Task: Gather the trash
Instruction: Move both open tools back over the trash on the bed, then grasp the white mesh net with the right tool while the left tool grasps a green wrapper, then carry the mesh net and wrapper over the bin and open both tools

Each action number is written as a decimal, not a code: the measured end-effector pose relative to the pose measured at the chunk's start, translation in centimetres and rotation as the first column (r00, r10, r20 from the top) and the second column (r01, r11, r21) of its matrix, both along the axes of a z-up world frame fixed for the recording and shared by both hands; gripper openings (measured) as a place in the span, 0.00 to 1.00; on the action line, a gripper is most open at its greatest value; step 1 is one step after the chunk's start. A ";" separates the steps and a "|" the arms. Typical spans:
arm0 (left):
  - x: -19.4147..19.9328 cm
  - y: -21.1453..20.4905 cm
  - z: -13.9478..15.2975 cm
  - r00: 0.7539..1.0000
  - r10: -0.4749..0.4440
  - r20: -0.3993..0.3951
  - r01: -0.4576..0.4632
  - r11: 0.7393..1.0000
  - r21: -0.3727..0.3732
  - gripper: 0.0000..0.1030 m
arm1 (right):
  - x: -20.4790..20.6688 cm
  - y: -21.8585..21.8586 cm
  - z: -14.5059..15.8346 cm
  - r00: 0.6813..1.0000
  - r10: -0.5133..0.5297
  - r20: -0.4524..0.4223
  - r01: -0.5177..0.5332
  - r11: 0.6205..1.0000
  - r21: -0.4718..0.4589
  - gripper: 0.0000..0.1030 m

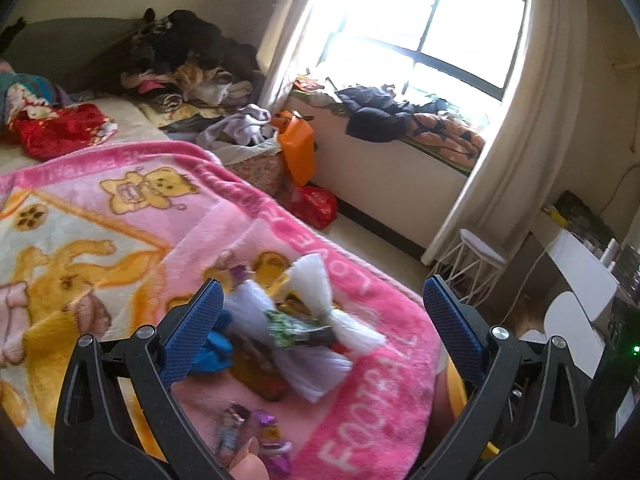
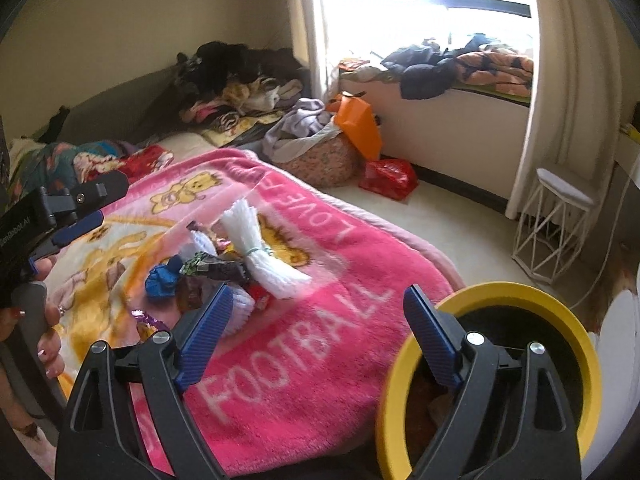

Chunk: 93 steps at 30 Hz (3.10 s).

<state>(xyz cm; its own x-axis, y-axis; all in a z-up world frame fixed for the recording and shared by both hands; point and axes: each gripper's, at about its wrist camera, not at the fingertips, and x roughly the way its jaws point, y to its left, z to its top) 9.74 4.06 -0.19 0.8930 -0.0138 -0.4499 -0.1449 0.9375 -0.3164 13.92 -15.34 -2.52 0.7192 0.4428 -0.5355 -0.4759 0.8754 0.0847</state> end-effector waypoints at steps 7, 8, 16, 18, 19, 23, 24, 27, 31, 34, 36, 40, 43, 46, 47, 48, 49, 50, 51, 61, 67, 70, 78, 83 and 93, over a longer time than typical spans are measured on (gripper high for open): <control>0.7 2.4 -1.3 0.998 0.021 -0.062 -0.023 0.999 -0.034 0.89 | 2.0 2.4 -1.2 0.999 0.040 -0.025 -0.041 0.999 -0.035 0.82; 0.8 2.7 -1.5 0.997 0.020 -0.072 -0.023 0.999 -0.041 0.89 | 2.3 2.6 -1.3 0.999 0.045 -0.028 -0.046 0.998 -0.037 0.82; 2.3 3.6 -4.0 0.987 -0.026 -0.160 0.006 0.992 -0.125 0.77 | 5.2 4.9 -3.1 0.991 0.113 -0.068 -0.118 0.989 -0.090 0.82; 2.9 3.6 -4.7 0.981 -0.049 -0.186 0.020 0.988 -0.155 0.71 | 5.9 5.6 -3.7 0.987 0.133 -0.087 -0.141 0.985 -0.096 0.81; 3.3 3.7 -5.1 0.979 -0.060 -0.196 0.026 0.985 -0.170 0.68 | 6.2 6.0 -4.1 0.986 0.140 -0.094 -0.149 0.984 -0.101 0.80; 4.3 3.5 -6.1 0.968 -0.096 -0.232 0.049 0.979 -0.197 0.61 | 7.3 6.8 -4.8 0.981 0.157 -0.112 -0.171 0.978 -0.122 0.76; 4.6 3.5 -6.4 0.964 -0.108 -0.243 0.057 0.976 -0.210 0.59 | 7.7 7.1 -5.0 0.981 0.159 -0.115 -0.173 0.977 -0.126 0.76; 5.3 3.4 -7.1 0.957 -0.124 -0.261 0.058 0.968 -0.245 0.57 | 8.6 7.6 -5.4 0.978 0.167 -0.129 -0.183 0.974 -0.133 0.72; 6.1 3.3 -7.8 0.950 -0.141 -0.277 0.062 0.959 -0.278 0.53 | 9.7 7.8 -6.3 0.966 0.181 -0.182 -0.203 0.973 -0.111 0.64; 6.8 3.3 -8.3 0.946 -0.154 -0.284 0.064 0.951 -0.304 0.47 | 10.3 7.9 -7.0 0.948 0.208 -0.239 -0.231 0.970 -0.070 0.41; 7.1 3.3 -8.5 0.943 -0.158 -0.292 0.060 0.946 -0.319 0.39 | 10.4 8.0 -7.4 0.938 0.223 -0.267 -0.247 0.967 -0.059 0.30; 7.4 2.8 -8.7 0.938 -0.174 -0.300 0.069 0.942 -0.328 0.24 | 9.6 8.0 -7.5 0.933 0.240 -0.268 -0.265 0.962 -0.060 0.17; 7.3 2.2 -8.4 0.939 -0.180 -0.293 0.083 0.945 -0.315 0.13 | 8.9 7.6 -7.3 0.936 0.239 -0.259 -0.259 0.965 -0.045 0.15; 6.9 2.1 -8.0 0.944 -0.182 -0.275 0.093 0.947 -0.307 0.08 | 8.4 7.0 -6.9 0.940 0.237 -0.243 -0.251 0.968 -0.026 0.13; 6.8 2.1 -7.9 0.945 -0.181 -0.271 0.093 0.947 -0.307 0.06 | 8.2 6.8 -6.8 0.942 0.237 -0.239 -0.248 0.969 -0.018 0.11; 6.6 2.1 -7.8 0.947 -0.179 -0.265 0.093 0.947 -0.307 0.05 | 8.0 6.6 -6.6 0.943 0.237 -0.235 -0.246 0.969 -0.008 0.11; 6.4 2.2 -7.6 0.950 -0.177 -0.258 0.094 0.948 -0.304 0.04 | 7.9 6.4 -6.4 0.944 0.238 -0.231 -0.245 0.970 -0.001 0.11; 6.1 2.2 -7.2 0.953 -0.174 -0.248 0.096 0.950 -0.296 0.04 | 7.7 6.2 -6.1 0.943 0.243 -0.226 -0.248 0.969 0.007 0.11; 5.9 2.2 -7.0 0.954 -0.173 -0.244 0.098 0.952 -0.291 0.03 | 7.5 6.1 -6.0 0.943 0.250 -0.222 -0.253 0.967 0.016 0.11; 4.1 2.2 -4.9 0.963 -0.183 -0.198 0.131 0.960 -0.248 0.03 | 4.9 3.7 -3.8 0.960 0.222 -0.169 -0.211 0.974 0.078 0.10; 3.5 1.5 -4.0 0.963 -0.193 -0.186 0.150 0.963 -0.224 0.03 | 4.2 2.6 -2.9 0.967 0.204 -0.155 -0.191 0.977 0.091 0.10; 3.4 1.2 -3.5 0.964 -0.197 -0.176 0.159 0.964 -0.211 0.03 | 3.8 2.1 -2.6 0.971 0.192 -0.146 -0.180 0.980 0.091 0.10; 3.2 -0.3 -2.3 0.962 -0.229 -0.149 0.198 0.961 -0.194 0.03 | 2.2 0.5 -1.5 0.983 0.154 -0.100 -0.148 0.987 0.069 0.09; 3.2 -1.8 -1.6 0.958 -0.256 -0.131 0.231 0.956 -0.181 0.03 | 1.4 -0.9 -0.9 0.989 0.126 -0.079 -0.120 0.990 0.076 0.09; 2.9 -4.4 -0.4 0.946 -0.305 -0.106 0.288 0.945 -0.156 0.03 | -0.1 -4.6 -0.2 0.998 0.039 -0.044 -0.035 0.995 0.091 0.09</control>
<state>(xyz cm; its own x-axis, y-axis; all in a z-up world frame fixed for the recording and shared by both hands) 12.62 -0.36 -0.56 0.7742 -0.3385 -0.5347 0.0855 0.8931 -0.4416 13.83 -19.91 -2.75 0.6771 0.5163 -0.5244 -0.5014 0.8452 0.1849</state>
